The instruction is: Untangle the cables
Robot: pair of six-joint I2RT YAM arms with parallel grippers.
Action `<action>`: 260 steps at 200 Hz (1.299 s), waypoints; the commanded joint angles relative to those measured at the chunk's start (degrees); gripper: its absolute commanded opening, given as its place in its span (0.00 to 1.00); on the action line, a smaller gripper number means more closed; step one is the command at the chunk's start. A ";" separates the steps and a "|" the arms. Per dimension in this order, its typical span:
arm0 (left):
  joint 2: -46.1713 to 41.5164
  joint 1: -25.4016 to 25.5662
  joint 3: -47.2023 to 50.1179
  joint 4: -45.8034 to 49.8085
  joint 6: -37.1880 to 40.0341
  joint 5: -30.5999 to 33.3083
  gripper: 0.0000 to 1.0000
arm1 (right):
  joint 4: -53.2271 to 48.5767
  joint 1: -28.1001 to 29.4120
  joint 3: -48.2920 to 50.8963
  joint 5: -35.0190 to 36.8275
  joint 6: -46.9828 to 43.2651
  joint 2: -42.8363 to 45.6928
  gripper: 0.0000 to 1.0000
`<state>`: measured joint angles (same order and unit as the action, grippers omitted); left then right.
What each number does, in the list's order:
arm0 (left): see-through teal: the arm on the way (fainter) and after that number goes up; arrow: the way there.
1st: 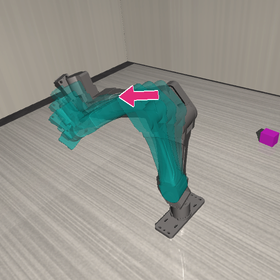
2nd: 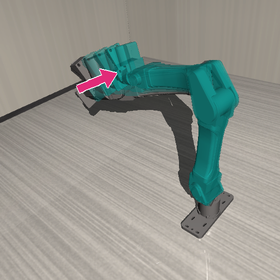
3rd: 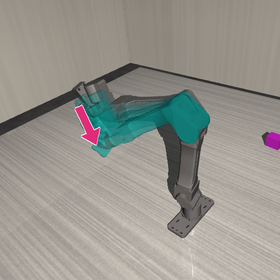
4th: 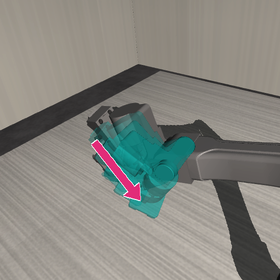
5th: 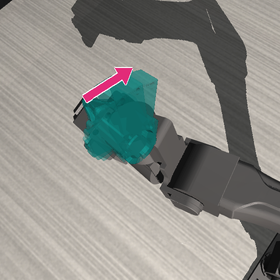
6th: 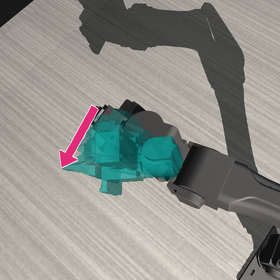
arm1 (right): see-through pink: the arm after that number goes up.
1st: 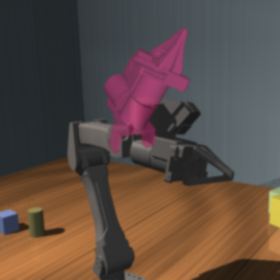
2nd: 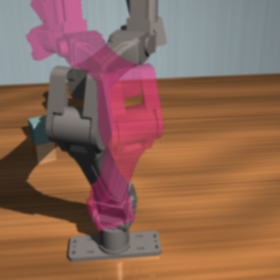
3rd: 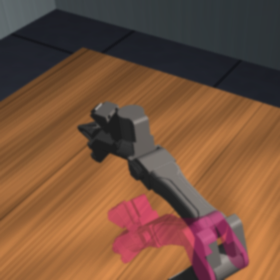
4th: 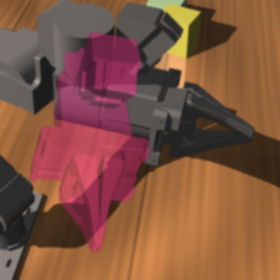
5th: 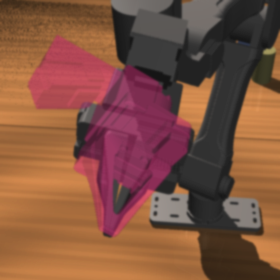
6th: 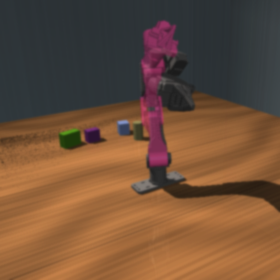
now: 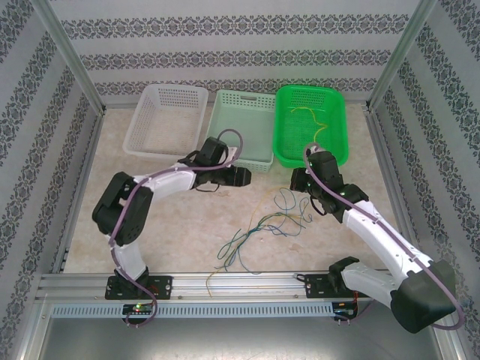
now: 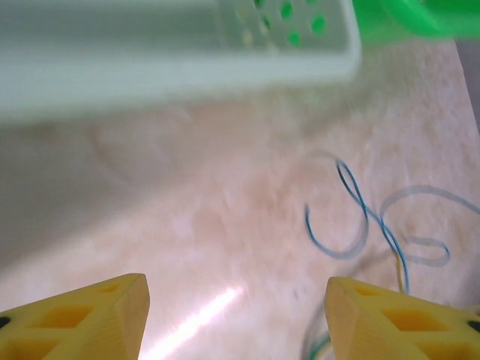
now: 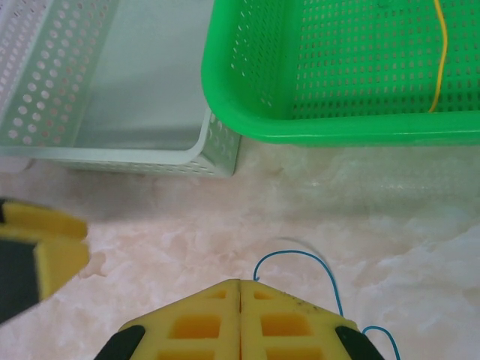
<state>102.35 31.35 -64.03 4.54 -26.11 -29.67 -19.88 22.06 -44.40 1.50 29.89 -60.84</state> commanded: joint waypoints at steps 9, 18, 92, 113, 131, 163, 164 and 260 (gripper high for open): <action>-10.83 1.92 9.73 -4.75 -1.18 -4.52 0.64 | -0.42 -1.59 -1.59 2.53 1.22 -1.38 0.00; -14.28 1.87 13.14 -5.83 -2.10 -4.65 0.65 | -0.55 -2.14 -1.87 2.37 1.54 -1.68 0.00; -33.19 5.61 25.63 3.35 2.23 -5.31 0.70 | -2.57 -4.56 -3.14 1.81 1.74 -2.18 0.00; -36.26 6.95 27.08 4.10 2.22 -5.40 0.71 | -3.46 -5.05 -3.35 2.23 2.21 -2.43 0.00; -37.23 9.23 27.29 4.48 1.58 -4.90 0.72 | -4.36 -5.39 -3.59 2.60 2.39 -2.88 0.00; -36.55 11.89 27.68 5.97 1.26 -5.04 0.72 | -4.69 -5.84 -3.49 3.41 3.30 -3.12 0.00; -36.58 11.98 27.71 5.90 1.25 -5.05 0.72 | -4.71 -5.87 -3.49 3.46 3.36 -3.13 0.00; -37.61 19.10 27.29 9.12 1.26 -2.48 0.72 | -5.48 -6.48 -3.66 7.14 6.24 -3.18 0.00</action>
<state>67.44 49.47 -36.97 10.52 -25.69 -33.91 -24.05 16.21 -46.39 6.26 34.83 -63.81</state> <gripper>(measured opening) 0.722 0.084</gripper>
